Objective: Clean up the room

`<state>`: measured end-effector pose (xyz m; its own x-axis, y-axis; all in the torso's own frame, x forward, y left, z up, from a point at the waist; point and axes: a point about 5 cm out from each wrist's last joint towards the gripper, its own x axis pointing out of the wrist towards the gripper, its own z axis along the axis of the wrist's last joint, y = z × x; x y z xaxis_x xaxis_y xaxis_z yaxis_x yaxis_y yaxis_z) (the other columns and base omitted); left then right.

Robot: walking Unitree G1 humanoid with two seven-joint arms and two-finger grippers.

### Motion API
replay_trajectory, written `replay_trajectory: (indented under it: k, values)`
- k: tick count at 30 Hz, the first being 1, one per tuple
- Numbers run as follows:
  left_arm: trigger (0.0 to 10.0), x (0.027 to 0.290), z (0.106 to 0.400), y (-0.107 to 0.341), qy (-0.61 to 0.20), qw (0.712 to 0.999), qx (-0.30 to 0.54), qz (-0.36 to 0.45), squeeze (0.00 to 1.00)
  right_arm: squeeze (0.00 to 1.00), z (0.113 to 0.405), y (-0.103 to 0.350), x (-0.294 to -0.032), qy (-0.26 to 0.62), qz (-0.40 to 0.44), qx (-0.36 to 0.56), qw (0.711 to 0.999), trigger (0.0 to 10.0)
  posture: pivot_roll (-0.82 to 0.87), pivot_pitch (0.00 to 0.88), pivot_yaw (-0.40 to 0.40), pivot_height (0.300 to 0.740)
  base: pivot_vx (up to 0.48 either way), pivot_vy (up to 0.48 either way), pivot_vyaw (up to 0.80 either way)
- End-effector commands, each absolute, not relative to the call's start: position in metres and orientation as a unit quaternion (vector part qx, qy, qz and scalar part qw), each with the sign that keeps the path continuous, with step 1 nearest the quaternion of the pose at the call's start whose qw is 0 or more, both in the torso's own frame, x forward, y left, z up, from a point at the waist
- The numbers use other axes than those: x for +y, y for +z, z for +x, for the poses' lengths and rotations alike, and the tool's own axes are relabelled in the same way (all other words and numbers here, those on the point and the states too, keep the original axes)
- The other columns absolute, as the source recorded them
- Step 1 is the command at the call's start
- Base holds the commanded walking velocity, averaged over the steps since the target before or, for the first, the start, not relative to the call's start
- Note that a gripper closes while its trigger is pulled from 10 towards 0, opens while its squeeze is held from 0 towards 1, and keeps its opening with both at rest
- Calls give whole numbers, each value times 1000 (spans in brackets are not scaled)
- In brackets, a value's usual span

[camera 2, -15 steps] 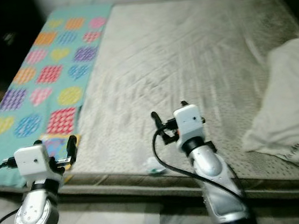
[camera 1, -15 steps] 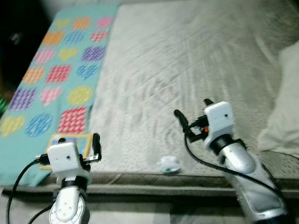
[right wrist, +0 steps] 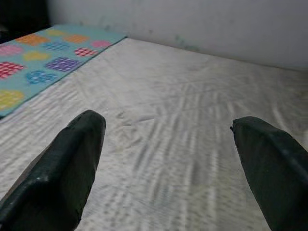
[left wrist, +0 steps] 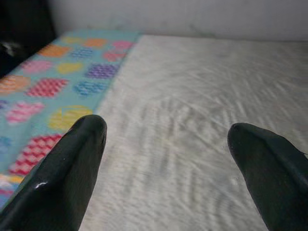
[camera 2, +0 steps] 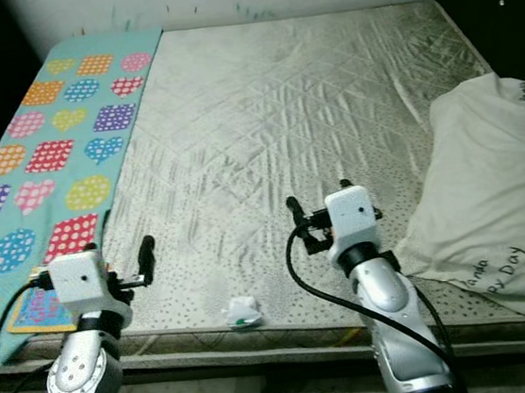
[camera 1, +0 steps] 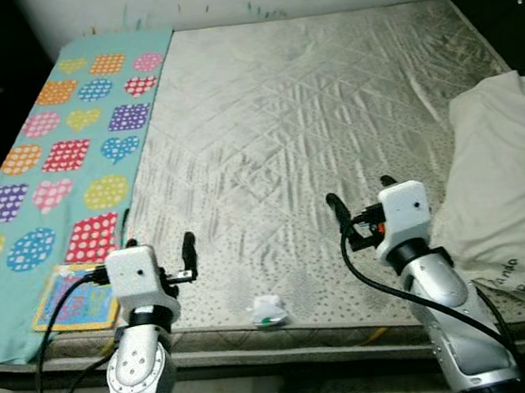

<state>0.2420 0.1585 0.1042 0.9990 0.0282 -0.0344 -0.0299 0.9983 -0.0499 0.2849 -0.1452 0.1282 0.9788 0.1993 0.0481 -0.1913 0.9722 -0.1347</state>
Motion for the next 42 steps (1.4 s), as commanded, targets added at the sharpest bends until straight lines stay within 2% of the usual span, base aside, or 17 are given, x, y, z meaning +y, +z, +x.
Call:
replay_trajectory:
  k: [1, 7, 11, 14, 18, 22, 33, 42]
  values:
    - [10000, 168, 236, 101, 21, 999, 34, -13, 0, 0, 286, 127, -141, 108, -61, -26, 992, 10000, -98, 156, 1, 740, 0, 0, 0]
    - [10000, 164, 228, 97, -36, 997, 65, -9, 0, 0, 288, 123, -145, 100, -49, -6, 994, 10000, -93, 163, -10, 740, 0, 0, 0]
    - [10000, 160, 230, 101, -65, 997, 49, 4, 0, 0, 288, 122, -147, 94, -49, -4, 994, 10000, -105, 159, -2, 740, 0, 0, 0]
    - [10000, 157, 233, 101, -55, 997, 47, -7, 0, 0, 288, 122, -149, 89, -44, -2, 995, 10000, -110, 157, 1, 740, 0, 0, 0]
    - [10000, 152, 238, 100, -35, 996, 55, -56, 0, 0, 288, 122, -150, 88, -45, -1, 995, 10000, -107, 158, -6, 740, 0, 446, 0]
    - [10000, 155, 247, 101, -18, 996, 51, -64, 0, 0, 290, 121, -147, 92, -45, 1, 995, 10000, -97, 159, -12, 740, 0, 480, 0]
    - [10000, 163, 241, 100, -13, 998, 43, -52, 0, 0, 292, 123, -156, 68, -45, -11, 997, 10000, -101, 162, 17, 740, 0, 480, 0]
    - [10000, 181, 221, 104, 10, 1000, 23, -16, 0, 0, 279, 119, -182, -3, -66, -22, 998, 10000, -106, 161, 35, 740, 0, 0, 0]
